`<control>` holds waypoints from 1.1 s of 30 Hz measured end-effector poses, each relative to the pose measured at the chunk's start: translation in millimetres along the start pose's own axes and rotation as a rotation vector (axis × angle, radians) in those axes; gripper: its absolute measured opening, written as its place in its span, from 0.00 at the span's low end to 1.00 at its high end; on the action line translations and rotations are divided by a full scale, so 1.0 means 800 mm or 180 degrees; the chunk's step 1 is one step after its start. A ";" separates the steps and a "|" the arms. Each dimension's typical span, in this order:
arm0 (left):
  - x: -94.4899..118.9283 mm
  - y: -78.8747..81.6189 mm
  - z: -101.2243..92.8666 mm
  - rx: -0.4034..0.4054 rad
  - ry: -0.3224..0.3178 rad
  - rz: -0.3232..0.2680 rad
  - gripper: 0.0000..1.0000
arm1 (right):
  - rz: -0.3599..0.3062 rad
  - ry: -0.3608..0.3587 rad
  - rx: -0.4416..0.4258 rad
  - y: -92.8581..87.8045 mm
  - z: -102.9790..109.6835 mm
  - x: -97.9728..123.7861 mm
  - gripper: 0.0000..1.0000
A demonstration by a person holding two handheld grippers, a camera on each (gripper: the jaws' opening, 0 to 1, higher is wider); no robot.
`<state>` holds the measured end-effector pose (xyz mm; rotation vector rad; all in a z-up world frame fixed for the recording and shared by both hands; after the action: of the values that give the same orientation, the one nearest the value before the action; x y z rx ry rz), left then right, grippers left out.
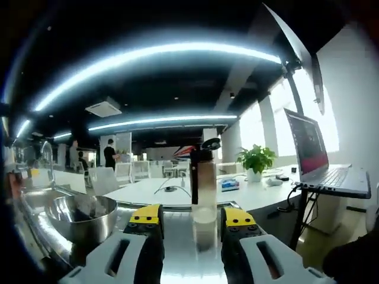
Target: Pick up bowl with dirty water move over sink pour dirty water into sink return bowl to place
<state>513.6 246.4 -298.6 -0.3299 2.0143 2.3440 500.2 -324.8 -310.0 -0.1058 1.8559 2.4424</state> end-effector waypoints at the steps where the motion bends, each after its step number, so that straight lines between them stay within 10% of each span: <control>1: 0.000 0.000 0.001 0.0003 0.0002 -0.0001 0.33 | 0.0015 -0.0007 0.0005 -0.002 -0.001 -0.002 0.33; 33: 0.007 -0.004 0.007 0.0071 -0.0023 0.0001 0.32 | -0.0027 -0.0046 0.0069 0.008 0.012 0.017 0.32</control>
<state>508.2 252.1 -302.1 -0.3199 2.0361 2.3176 485.8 -317.1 -302.4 -0.0945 1.8716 2.4104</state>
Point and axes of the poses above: the point that each gripper's makers call its tool centre point, and the gripper's own axes: x roughly backward along the fingers, z roughly to its left, y roughly out of its top, the point moved 5 cm from there along x, roughly backward along the fingers, and after that the axes turned 13 degrees about -x, right-handed, at the moved point
